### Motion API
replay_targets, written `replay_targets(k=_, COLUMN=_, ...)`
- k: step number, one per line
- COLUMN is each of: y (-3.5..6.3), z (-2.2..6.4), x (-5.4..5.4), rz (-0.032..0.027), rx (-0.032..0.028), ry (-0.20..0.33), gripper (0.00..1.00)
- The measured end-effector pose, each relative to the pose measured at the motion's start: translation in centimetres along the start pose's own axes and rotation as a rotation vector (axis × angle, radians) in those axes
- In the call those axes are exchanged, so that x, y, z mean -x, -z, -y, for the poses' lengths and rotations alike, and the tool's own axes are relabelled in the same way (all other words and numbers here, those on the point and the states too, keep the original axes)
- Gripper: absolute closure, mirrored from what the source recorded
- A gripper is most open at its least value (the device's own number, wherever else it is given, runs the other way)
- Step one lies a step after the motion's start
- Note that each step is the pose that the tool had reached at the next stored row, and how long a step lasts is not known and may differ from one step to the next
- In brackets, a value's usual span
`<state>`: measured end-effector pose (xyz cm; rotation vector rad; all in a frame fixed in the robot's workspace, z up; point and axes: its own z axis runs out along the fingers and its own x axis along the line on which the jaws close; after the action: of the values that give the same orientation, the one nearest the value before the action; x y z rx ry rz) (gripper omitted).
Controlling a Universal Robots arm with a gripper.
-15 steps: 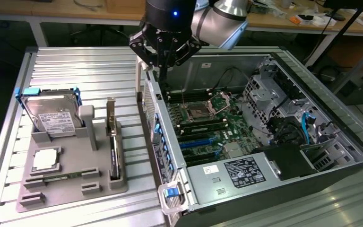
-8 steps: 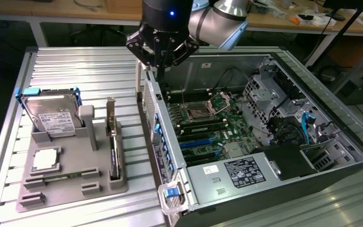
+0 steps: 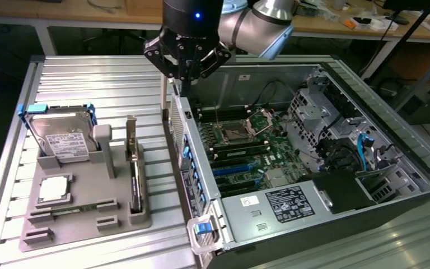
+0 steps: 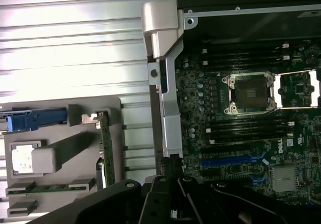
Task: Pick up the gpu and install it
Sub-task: 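Reach for the gpu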
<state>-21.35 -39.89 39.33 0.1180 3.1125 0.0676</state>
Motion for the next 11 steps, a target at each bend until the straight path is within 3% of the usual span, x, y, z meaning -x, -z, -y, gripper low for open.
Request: replay_targets(k=11, y=0.02, z=0.05, x=-0.69, rz=0.0, rx=0.0, ry=0.0, gripper=0.89)
